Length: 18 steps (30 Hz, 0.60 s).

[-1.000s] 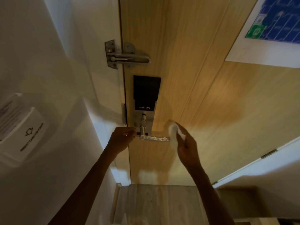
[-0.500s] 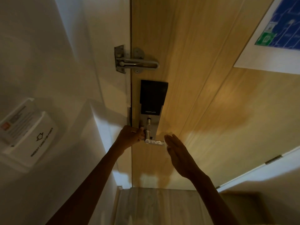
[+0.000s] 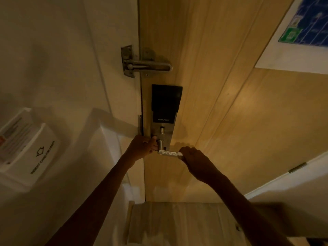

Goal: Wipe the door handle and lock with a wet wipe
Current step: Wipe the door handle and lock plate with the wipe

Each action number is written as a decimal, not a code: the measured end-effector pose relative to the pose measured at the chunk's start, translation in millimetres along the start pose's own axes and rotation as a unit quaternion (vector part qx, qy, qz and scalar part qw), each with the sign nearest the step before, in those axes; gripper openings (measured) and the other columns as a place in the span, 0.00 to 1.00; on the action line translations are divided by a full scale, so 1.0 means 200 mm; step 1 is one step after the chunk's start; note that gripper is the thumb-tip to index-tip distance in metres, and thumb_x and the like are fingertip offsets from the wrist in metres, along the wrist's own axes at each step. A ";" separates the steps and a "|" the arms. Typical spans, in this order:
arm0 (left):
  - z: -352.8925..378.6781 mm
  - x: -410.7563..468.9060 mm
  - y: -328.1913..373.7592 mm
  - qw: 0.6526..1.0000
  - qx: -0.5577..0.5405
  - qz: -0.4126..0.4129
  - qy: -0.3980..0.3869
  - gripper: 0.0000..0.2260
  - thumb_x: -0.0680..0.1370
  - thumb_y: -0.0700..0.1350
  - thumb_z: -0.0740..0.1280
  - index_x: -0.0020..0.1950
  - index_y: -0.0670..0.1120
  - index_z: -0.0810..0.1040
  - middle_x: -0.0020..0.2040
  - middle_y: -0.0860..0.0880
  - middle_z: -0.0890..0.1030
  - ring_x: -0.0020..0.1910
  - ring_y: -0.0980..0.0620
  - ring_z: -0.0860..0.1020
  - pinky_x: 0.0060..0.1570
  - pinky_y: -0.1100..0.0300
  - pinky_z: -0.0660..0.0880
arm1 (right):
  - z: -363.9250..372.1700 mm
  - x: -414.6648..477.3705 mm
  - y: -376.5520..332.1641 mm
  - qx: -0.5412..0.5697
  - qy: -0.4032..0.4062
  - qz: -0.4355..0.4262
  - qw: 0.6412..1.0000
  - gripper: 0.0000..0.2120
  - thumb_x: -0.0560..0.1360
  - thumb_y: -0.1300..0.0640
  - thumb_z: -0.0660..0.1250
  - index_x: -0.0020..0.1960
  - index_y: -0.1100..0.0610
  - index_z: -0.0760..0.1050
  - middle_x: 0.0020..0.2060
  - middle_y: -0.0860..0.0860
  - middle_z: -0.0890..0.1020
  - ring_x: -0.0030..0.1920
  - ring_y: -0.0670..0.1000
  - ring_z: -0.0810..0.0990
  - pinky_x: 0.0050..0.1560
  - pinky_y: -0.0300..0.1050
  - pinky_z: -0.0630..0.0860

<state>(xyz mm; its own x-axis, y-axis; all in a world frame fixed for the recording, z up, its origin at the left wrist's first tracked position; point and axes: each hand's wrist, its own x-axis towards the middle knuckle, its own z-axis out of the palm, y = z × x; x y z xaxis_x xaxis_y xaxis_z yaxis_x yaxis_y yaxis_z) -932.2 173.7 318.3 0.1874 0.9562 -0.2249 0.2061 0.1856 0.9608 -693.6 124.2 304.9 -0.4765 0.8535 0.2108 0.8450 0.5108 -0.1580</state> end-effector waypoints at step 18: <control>-0.01 0.00 0.00 1.000 0.015 0.012 -0.012 0.11 0.81 0.50 0.62 0.44 0.48 0.81 0.36 0.49 0.81 0.35 0.54 0.80 0.39 0.60 0.74 | -0.11 0.00 0.11 -0.011 -0.089 -0.004 0.996 0.12 0.81 0.51 0.52 0.53 0.57 0.71 0.44 0.52 0.76 0.42 0.51 0.73 0.40 0.42 0.65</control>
<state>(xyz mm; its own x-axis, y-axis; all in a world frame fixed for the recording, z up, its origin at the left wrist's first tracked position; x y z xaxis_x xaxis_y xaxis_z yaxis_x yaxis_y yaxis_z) -933.6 173.4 317.8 0.2148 0.9547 -0.2058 0.2293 0.1555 0.9609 -670.0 132.1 321.6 -0.5177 0.8547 0.0381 0.8447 0.5177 -0.1361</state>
